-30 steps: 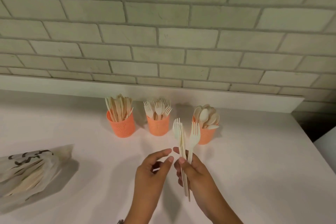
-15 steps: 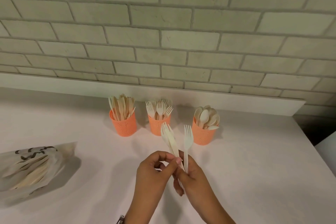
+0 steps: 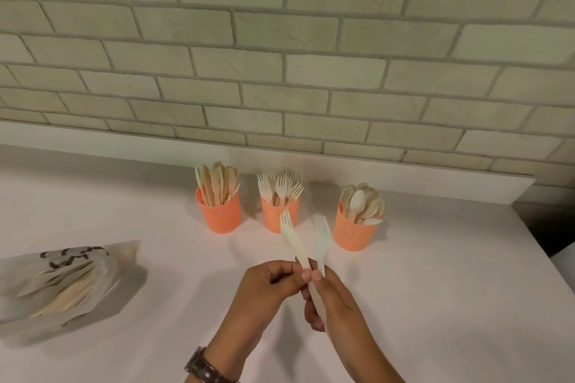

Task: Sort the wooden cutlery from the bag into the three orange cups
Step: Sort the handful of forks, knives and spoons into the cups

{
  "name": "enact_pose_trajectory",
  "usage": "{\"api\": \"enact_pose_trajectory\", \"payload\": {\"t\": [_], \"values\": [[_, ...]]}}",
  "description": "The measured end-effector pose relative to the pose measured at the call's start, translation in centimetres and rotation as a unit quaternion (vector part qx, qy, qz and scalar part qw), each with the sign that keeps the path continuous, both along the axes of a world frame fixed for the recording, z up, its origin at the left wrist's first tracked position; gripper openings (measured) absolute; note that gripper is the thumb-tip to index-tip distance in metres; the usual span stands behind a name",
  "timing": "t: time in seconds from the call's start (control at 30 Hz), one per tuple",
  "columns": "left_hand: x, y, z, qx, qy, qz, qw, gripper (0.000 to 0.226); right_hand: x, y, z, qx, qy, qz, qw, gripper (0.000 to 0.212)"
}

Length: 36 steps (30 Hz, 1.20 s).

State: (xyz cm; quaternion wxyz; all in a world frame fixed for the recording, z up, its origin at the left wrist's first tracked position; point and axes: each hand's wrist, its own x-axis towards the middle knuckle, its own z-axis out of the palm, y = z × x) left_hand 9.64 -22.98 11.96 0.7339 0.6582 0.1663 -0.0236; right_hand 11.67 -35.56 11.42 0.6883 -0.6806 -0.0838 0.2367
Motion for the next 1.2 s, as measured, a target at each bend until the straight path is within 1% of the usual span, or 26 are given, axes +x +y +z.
{"api": "enact_pose_trajectory", "payload": {"t": [0.03,0.13,0.3,0.37,0.43,0.5,0.6,0.67,0.73,0.77,0.83,0.9,0.97,1.03,1.1,1.17,1.2], "values": [[0.0,0.0,0.0,-0.003,0.001,0.001,1.0,0.011,0.1,0.1,0.0,0.016,0.008,-0.015,1.0,0.02],[0.3,0.0,-0.1,-0.028,0.001,0.029,0.999,0.011,0.5,0.1,-0.2,0.036,0.023,-0.033,0.999,0.024],[0.4,0.9,0.1,-0.052,-0.015,0.1,0.994,0.008,0.9,-0.3,-1.3,0.02,0.023,-0.035,0.999,0.024],[0.5,1.8,0.3,-0.061,-0.026,0.132,0.989,0.004,1.1,-0.3,-1.9,0.031,0.056,-0.038,0.997,0.023],[0.8,3.5,0.4,-0.063,-0.044,0.169,0.983,0.007,1.3,-0.1,-2.1,0.051,0.098,-0.043,0.993,0.024],[1.4,5.9,0.8,-0.044,-0.067,0.21,0.974,0.013,1.6,0.0,-2.2,0.05,0.131,-0.044,0.989,0.027],[2.7,10.0,2.2,0.018,-0.11,0.268,0.957,0.012,2.4,0.3,-3.0,0.056,0.19,-0.037,0.98,0.039],[4.1,12.8,2.9,0.072,-0.146,0.295,0.942,0.011,2.8,0.5,-3.6,0.062,0.209,-0.037,0.975,0.039],[6.0,15.3,2.8,0.136,-0.161,0.322,0.923,0.012,2.8,0.7,-3.8,0.059,0.19,-0.027,0.98,0.033],[7.1,16.4,2.4,0.171,-0.154,0.333,0.915,0.011,2.6,0.7,-3.7,0.064,0.173,-0.018,0.983,0.031],[9.1,17.7,1.1,0.242,-0.12,0.339,0.901,0.008,2.3,0.6,-3.5,0.08,0.15,-0.005,0.985,0.029],[10.4,18.0,-0.8,0.288,-0.071,0.316,0.901,0.011,2.4,0.6,-3.4,0.085,0.142,-0.002,0.986,0.028],[10.6,17.9,-2.4,0.321,-0.02,0.278,0.905,0.021,2.7,0.7,-3.3,0.075,0.137,0.002,0.988,0.025],[10.2,17.9,-3.5,0.357,0.001,0.263,0.896,0.035,3.0,0.7,-3.0,0.036,0.088,0.016,0.995,0.014],[9.5,17.3,-3.5,0.369,-0.01,0.27,0.889,0.037,3.7,0.8,-2.7,-0.034,-0.003,0.023,0.999,0.019],[8.4,15.9,-2.9,0.352,-0.029,0.269,0.896,0.03,5.2,1.2,-2.2,-0.075,-0.063,0.013,0.995,0.012],[7.6,15.0,-2.7,0.342,-0.038,0.264,0.901,0.025,6.1,1.7,-1.7,-0.084,-0.085,0.005,0.993,0.013]]}}
